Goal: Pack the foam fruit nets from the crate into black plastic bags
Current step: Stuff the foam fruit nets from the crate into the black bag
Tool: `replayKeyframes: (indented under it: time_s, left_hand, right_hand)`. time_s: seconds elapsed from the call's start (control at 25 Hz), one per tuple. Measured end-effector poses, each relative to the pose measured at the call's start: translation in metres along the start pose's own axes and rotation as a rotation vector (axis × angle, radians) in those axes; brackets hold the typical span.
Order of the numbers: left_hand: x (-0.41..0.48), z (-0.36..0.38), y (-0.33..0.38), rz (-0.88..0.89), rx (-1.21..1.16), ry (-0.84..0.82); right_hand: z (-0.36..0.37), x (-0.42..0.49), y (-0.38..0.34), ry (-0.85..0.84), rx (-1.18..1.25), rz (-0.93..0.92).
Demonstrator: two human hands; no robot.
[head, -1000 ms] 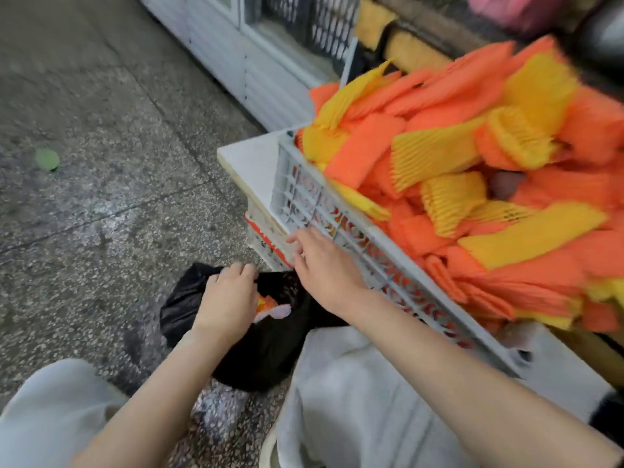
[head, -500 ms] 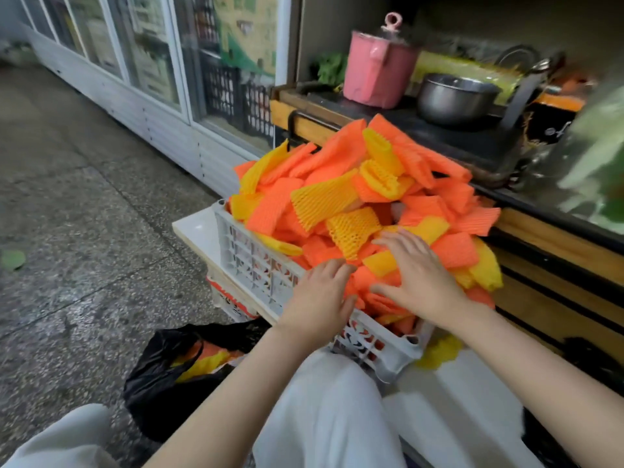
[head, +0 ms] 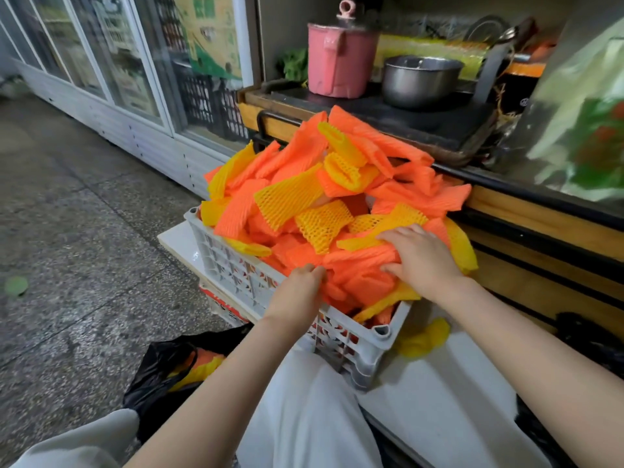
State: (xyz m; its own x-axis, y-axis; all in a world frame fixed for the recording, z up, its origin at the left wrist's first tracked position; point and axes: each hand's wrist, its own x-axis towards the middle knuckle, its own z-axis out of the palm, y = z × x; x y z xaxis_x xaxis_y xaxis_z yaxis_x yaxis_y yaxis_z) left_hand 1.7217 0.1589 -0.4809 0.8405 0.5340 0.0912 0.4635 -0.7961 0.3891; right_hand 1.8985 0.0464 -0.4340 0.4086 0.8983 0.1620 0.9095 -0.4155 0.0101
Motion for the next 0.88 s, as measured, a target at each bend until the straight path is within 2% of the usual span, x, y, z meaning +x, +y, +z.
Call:
replayKeyframes:
  time_s: [0.16,0.28,0.48,0.56,0.72,0.88]
  left_hand:
    - [-0.002,-0.017,0.001,-0.021,-0.153,0.243]
    - [-0.009,-0.043,0.003,-0.118,-0.353,0.466]
    - [-0.024,-0.078,-0.002,-0.277,-0.554,0.801]
    - [-0.025,-0.078,-0.002,-0.312,-0.609,0.806]
    - [-0.025,-0.064,0.021,-0.32,-0.745,0.694]
    - [-0.02,-0.043,0.043,-0.338,-1.061,0.466]
  right_hand:
    - [-0.017,-0.003,-0.001,0.128,0.093,0.008]
    - [-0.033,-0.006,-0.004,0.225,0.165,0.028]
    - [-0.05,-0.009,-0.016,0.425,0.348,0.147]
    - [-0.048,-0.008,-0.025,0.486,0.418,0.184]
    - [-0.038,-0.01,-0.045,0.545,0.51,0.195]
    - [-0.02,-0.023,-0.078,0.486,0.558,0.062]
